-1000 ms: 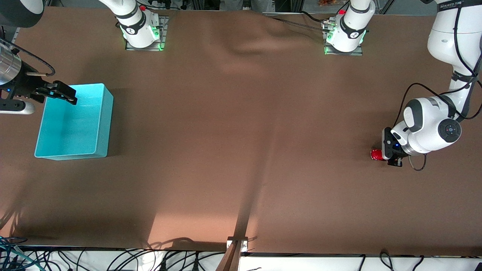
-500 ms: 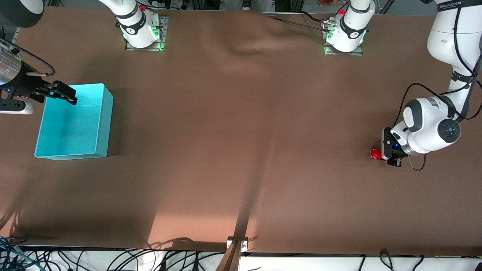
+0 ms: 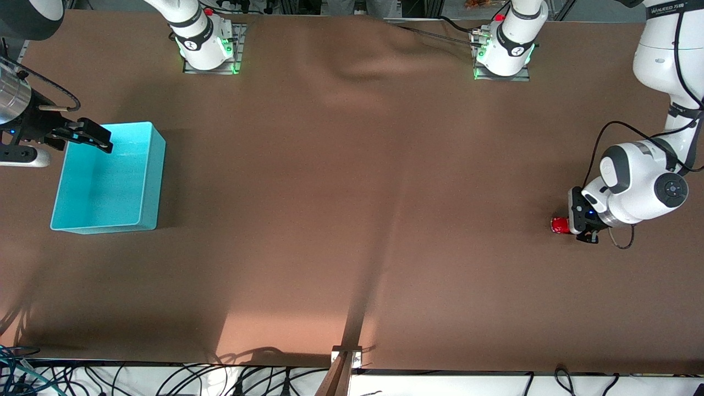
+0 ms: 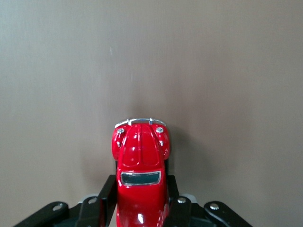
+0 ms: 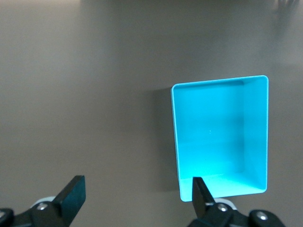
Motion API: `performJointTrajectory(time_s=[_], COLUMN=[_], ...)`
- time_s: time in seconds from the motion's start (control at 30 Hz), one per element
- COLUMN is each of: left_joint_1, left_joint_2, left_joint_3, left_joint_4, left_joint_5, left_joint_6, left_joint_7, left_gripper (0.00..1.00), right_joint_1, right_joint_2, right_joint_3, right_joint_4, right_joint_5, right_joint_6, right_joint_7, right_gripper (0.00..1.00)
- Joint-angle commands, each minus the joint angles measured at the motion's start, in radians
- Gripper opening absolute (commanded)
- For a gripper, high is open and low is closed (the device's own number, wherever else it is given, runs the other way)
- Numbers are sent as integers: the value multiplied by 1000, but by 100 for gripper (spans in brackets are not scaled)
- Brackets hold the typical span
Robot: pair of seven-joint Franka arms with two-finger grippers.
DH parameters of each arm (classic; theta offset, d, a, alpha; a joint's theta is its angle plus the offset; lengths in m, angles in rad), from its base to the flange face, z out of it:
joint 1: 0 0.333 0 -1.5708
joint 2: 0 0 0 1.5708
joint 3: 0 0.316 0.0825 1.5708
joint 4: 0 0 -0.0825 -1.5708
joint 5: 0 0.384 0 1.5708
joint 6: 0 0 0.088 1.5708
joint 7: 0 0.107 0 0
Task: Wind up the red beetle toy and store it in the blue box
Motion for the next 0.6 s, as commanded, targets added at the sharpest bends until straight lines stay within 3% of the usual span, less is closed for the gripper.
performJointTrajectory(time_s=[0.0,0.4,0.57], left_joint_1=[63,78,80], left_joint_2=[90,100,101], left_joint_3=[-7,-8,-8], left_joint_4=[55,86,87], left_joint_5=[25,42,36], left_joint_6=[2,5,5], left_joint_7=[71,114,108], left_gripper=[11,12,22], right_joint_1=[0,-1,-3], right_joint_2=[-5,-5,-5], right_joint_3=[2,1,-1], right_joint_4=[0,0,0], right_joint_5=[1,0,0], right_joint_6=[2,-3,-6], right_joint_7=[3,3,-12], right_gripper=[100,100,100])
